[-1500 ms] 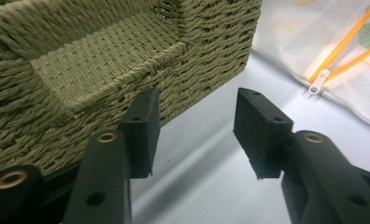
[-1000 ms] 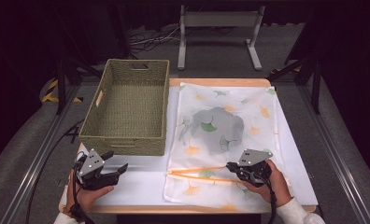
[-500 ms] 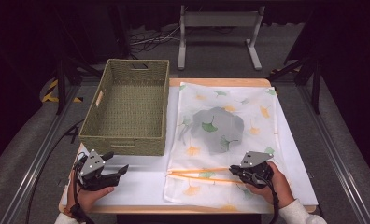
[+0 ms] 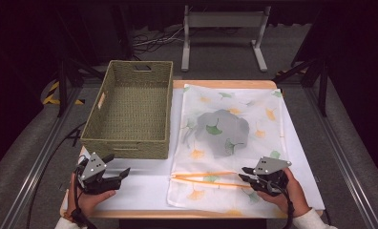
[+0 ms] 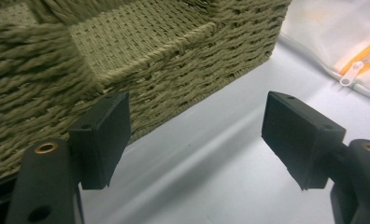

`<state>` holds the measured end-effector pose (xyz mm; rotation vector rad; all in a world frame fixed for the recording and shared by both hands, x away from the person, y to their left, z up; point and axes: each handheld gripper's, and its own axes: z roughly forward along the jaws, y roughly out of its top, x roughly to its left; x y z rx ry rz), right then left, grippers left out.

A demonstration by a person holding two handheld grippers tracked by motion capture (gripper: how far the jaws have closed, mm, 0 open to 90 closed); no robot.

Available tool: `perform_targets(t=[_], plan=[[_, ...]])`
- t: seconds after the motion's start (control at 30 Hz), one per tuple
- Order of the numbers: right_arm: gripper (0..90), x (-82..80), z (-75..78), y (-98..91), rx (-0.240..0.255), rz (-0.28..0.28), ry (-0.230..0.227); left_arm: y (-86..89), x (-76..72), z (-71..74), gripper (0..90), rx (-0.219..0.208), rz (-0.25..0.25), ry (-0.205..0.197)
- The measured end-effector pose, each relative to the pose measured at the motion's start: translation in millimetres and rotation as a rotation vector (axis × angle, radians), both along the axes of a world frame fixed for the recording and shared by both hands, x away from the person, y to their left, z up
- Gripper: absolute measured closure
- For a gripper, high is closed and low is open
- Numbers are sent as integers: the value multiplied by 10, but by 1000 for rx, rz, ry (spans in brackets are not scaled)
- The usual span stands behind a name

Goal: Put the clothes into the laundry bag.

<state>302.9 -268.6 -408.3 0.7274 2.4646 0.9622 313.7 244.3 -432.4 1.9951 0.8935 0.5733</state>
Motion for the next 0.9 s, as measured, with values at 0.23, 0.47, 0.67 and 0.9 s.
perform_targets(t=[0.23, 0.47, 0.67, 0.9], plan=[[617, -46, 136, -123, 33, -32, -79, 37, 5, 17, 218, -3, 25, -15], [518, -43, 219, -249, 43, -82, -167, 65, 14, 29, 211, -10, 32, -26], [462, -9, 239, -392, 38, -149, -212, 109, 41, 10, 195, 1, 43, -26], [412, 58, 215, -561, 52, -221, -232, 186, 58, -20, 179, 1, 65, -29]])
